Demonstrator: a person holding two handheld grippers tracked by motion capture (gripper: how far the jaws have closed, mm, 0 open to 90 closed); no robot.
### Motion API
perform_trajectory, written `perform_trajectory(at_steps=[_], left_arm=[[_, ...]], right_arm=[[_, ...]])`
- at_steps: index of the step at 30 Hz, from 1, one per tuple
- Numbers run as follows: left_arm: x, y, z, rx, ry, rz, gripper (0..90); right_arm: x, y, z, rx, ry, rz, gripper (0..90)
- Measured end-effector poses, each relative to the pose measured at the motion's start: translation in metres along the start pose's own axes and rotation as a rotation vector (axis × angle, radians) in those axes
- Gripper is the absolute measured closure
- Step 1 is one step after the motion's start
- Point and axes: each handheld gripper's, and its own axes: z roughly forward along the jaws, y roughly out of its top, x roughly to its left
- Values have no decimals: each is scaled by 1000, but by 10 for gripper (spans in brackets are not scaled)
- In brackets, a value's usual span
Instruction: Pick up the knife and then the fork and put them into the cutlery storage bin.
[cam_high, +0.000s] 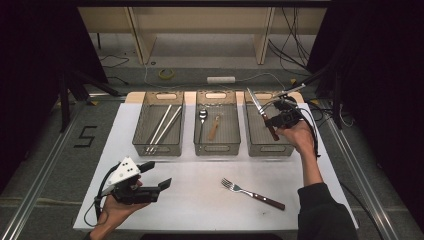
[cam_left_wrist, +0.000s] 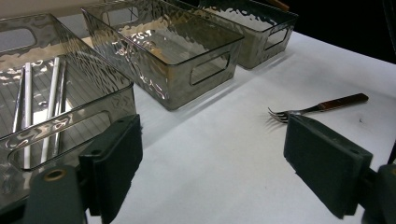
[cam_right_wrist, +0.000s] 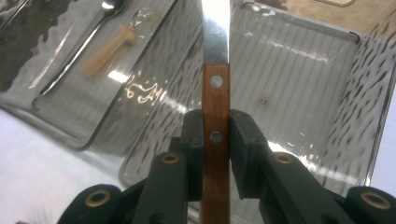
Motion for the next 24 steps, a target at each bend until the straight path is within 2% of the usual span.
perform_trajectory(at_steps=[5,15,24], left_arm=[[0,0,0,0,-1,0,190],[0,0,0,2,-1,1,190],[0,0,0,1,-1,1,190]], right_arm=[[-4,3,7,-3,-5,23,772],[-6,4,19,17,-31,35,772],[-5,1,32,31,-33,53,770]])
